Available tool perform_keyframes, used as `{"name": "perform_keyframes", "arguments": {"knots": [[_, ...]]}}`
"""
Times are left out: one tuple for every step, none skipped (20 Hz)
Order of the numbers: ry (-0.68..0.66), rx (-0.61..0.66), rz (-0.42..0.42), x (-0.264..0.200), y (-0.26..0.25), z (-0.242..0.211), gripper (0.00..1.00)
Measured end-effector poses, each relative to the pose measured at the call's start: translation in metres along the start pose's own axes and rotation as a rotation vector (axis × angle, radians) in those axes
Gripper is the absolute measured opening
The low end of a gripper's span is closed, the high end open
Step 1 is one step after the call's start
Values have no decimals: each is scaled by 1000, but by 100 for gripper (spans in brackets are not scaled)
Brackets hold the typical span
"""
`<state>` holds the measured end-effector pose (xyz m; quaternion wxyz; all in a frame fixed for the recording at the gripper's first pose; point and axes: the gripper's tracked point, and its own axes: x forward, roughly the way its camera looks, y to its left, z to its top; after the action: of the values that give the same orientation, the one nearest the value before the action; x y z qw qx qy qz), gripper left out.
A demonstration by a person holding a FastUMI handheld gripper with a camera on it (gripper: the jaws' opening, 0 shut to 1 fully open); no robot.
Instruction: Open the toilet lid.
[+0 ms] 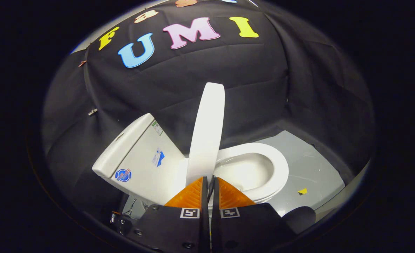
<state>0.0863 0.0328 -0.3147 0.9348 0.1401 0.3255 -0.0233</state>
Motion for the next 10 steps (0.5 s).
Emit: {"name": "perform_keyframes", "arguments": {"knots": [[-5, -12, 3, -2, 8, 2, 7], [-9, -22, 11, -3, 18, 3, 7], [-12, -28, 24, -3, 28, 4, 7], [-15, -36, 36, -4, 37, 3, 7], [-18, -48, 42, -5, 45, 4, 7], [-22, -64, 41, -5, 51, 4, 7], [-27, -80, 39, -4, 57, 4, 7], [-28, -95, 37, -4, 63, 2, 7], [-28, -112, 37, -4, 69, 2, 7], [-28, -126, 37, -4, 75, 2, 7]]}}
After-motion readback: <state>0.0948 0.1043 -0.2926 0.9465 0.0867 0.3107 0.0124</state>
